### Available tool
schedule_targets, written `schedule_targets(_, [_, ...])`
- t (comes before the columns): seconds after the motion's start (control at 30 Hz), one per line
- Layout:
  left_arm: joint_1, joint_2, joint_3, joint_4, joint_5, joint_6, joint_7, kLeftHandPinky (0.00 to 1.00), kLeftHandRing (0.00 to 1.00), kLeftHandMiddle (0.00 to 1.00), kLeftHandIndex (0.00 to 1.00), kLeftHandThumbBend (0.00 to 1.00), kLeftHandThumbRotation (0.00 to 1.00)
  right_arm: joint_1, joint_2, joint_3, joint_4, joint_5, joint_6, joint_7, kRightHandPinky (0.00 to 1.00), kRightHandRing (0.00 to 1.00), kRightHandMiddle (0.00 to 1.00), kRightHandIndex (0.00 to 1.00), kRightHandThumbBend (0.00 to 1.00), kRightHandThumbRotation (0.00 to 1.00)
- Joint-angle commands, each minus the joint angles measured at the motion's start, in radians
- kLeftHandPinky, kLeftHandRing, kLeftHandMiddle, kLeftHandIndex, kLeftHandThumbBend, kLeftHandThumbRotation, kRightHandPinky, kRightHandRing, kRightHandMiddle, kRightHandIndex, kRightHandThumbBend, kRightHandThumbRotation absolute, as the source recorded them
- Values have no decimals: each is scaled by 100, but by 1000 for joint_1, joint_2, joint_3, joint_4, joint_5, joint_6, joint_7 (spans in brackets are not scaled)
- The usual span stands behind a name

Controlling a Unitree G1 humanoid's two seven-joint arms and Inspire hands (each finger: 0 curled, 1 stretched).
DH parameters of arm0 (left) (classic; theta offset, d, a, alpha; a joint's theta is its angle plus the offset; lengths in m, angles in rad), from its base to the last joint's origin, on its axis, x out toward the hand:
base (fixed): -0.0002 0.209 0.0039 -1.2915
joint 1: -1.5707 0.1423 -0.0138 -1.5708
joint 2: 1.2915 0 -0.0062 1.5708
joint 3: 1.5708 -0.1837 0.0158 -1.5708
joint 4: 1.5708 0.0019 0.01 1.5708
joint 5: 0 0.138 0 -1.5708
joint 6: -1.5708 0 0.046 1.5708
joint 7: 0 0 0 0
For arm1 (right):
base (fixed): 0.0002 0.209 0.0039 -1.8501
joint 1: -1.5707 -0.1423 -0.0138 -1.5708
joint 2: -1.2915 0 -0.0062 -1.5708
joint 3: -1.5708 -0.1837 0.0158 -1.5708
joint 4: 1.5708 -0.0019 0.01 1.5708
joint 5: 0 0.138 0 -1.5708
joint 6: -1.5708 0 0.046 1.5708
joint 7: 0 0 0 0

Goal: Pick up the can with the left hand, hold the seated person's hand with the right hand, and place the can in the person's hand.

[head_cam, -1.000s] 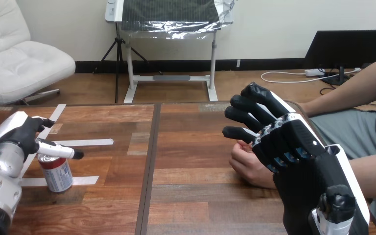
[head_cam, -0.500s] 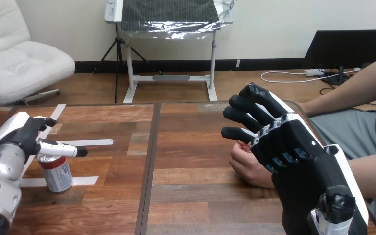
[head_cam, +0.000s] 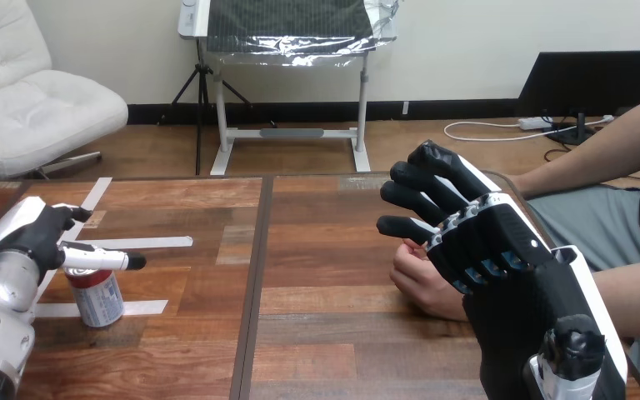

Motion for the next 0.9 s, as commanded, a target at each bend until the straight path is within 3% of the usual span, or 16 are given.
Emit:
schedule_targets(0.0, [-26,19,20,-19,-6,-10,6,82,92,91,87,91,34,-39,14,-4,-9,1,-16,-2,78,85,86,87,100,88])
schedule_targets(0.87, [-18,20,19,-18,-15,5,-6,87,94,92,88,92,33,-35,11,-6,-17,0,-12,-5,78,85,86,86,100,88])
